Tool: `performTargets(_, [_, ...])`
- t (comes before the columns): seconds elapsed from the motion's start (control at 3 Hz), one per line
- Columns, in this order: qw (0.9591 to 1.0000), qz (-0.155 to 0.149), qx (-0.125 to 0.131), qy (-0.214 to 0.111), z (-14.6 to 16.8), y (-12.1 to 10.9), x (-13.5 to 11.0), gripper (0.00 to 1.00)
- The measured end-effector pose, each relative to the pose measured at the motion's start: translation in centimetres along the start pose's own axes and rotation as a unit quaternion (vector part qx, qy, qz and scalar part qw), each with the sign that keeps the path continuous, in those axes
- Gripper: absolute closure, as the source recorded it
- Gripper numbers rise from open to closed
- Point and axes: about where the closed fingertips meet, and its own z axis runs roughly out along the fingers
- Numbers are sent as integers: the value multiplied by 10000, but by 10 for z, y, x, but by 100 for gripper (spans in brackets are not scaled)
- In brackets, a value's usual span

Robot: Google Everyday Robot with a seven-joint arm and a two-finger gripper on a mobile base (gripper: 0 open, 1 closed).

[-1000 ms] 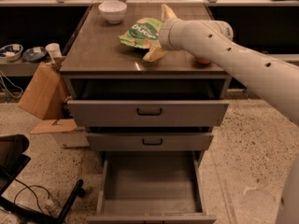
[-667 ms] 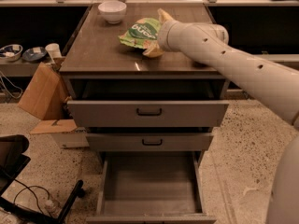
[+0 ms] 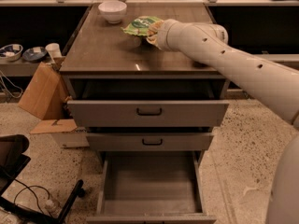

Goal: Place green rice chip bag into bottom drawer

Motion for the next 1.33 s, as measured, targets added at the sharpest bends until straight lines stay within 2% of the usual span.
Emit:
performTargets(0.33, [10000,0,0,0,0,0,0,96])
performTargets(1.0, [10000,-32,1,-15,-1,-5,-1,100])
performTargets(1.33, [9990,-302,295,-114,-30,-50,-15,100])
